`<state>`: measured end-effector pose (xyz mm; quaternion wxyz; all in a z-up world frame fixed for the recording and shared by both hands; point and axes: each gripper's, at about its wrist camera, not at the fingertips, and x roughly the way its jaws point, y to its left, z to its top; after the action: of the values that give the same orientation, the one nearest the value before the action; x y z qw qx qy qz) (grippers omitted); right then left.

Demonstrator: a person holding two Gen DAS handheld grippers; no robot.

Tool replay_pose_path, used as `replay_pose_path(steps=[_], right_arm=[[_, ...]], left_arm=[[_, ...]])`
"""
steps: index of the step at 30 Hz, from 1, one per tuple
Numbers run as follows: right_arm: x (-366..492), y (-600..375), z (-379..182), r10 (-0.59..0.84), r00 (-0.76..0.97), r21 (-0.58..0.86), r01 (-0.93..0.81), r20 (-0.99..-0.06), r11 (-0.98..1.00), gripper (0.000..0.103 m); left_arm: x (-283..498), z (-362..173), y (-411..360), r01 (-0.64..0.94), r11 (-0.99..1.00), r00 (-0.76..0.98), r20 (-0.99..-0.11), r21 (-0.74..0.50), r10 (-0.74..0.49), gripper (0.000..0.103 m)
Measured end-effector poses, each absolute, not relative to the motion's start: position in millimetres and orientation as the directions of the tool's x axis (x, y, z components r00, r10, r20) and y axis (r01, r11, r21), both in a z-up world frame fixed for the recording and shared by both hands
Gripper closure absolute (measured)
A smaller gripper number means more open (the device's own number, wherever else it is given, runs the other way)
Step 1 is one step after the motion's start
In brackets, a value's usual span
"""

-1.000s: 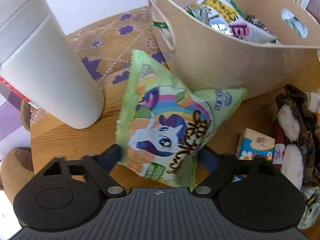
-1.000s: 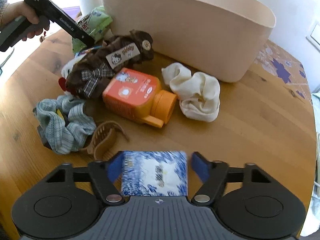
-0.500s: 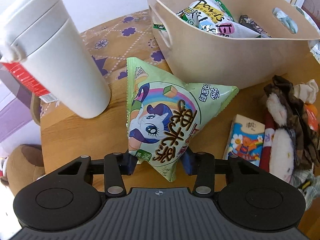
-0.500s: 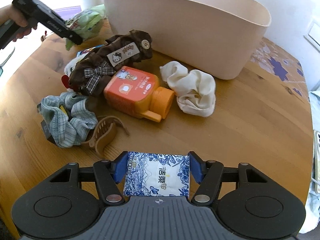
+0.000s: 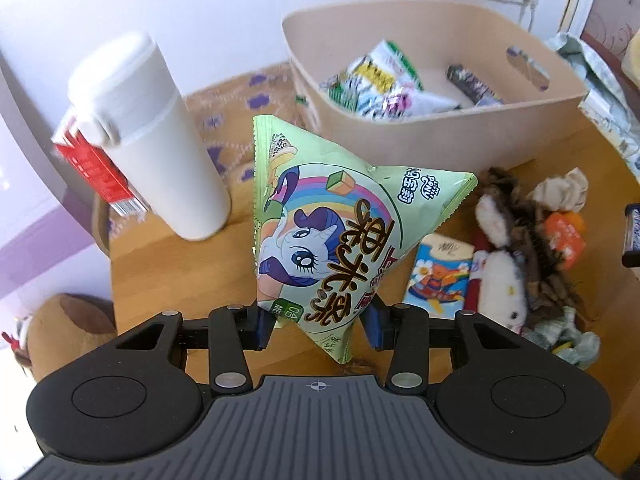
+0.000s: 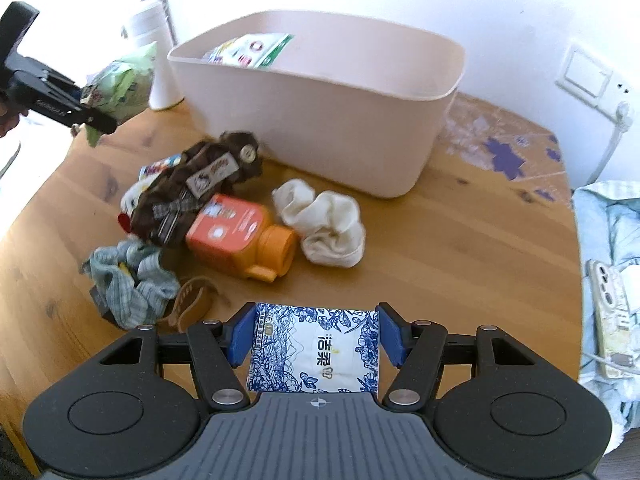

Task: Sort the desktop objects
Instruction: 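Carry both items over the basket and open both tools to drop them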

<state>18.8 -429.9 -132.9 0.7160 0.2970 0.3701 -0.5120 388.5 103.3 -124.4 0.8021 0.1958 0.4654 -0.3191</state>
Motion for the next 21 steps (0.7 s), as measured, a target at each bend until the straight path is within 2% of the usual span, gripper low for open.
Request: replay_pose_path(steps=[21], right_arm=[[-11.0, -517.7, -53.1, -0.705, 0.227, 0.052, 0.964, -0.672, 0.26, 0.042]], left_arm=[[388.3, -40.3, 51.4, 0.72, 0.692, 0.474, -0.766, 0.052, -0.435, 0.058]])
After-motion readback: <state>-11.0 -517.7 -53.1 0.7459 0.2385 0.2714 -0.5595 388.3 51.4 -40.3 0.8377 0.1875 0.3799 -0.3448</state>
